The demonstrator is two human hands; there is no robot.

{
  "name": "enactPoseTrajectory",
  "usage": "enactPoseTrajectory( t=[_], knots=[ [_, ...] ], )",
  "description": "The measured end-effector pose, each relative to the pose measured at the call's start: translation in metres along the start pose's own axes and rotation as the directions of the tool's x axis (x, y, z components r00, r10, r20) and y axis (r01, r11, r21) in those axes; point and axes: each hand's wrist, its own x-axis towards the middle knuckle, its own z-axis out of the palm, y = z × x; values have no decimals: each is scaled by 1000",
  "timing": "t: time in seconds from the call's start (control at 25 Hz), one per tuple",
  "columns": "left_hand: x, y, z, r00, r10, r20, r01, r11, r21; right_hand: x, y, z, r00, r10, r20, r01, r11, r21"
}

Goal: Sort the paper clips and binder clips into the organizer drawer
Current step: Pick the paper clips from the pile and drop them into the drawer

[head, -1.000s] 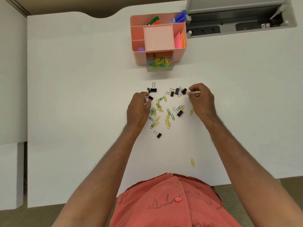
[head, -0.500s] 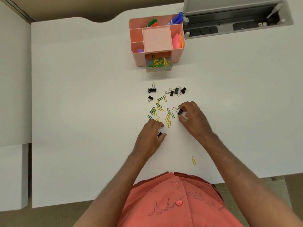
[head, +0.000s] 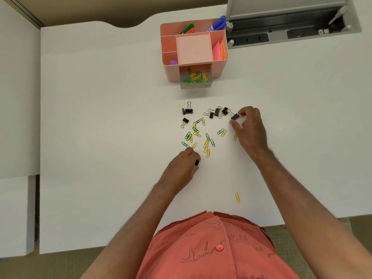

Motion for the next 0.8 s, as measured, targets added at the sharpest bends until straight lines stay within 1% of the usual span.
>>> enactPoseTrajectory(
  t=[0.12, 0.24, 0.32, 0.4, 0.48, 0.56, 0.6, 0.64, 0.68, 0.76, 0.8],
  knots=[
    [6, -6, -12, 993, -79, -93, 72, 994, -78, -18, 4, 3, 996, 58, -64, -52, 994, 99],
    [20, -19, -27, 954, -198, -224, 163, 973, -166, -44, 8, 10, 999, 23, -23, -22, 998, 65],
    [31, -27, -32, 936, -253, -245, 208, 958, -195, -53, 5, 17, 999, -22, 28, 21, 998, 53],
    [42, -30, -35, 924, -297, -241, 246, 944, -222, -56, -7, 20, 992, -52, 119, 45, 997, 61],
    [47, -30, -35, 911, -318, -261, 251, 932, -260, -57, -19, 17, 965, -22, 260, -16, 990, 143],
    [46, -26, -33, 903, -304, -303, 220, 934, -280, -62, -22, 6, 938, -2, 347, -78, 974, 214],
    [43, -23, -30, 902, -290, -319, 205, 939, -276, -65, -20, -3, 932, -20, 363, -53, 981, 189],
    [39, -20, -27, 904, -278, -325, 194, 944, -269, -68, -16, -13, 919, -48, 390, 10, 995, 97],
    [35, -19, -22, 907, -271, -323, 188, 946, -265, -73, -11, -22, 891, -62, 449, 86, 996, -33],
    [24, -16, -12, 915, -271, -299, 190, 943, -274, -84, 1, -39, 820, -5, 573, 197, 942, -273],
    [20, -15, -8, 921, -270, -281, 194, 943, -271, -90, 7, -43, 792, 30, 610, 231, 910, -344]
  ],
)
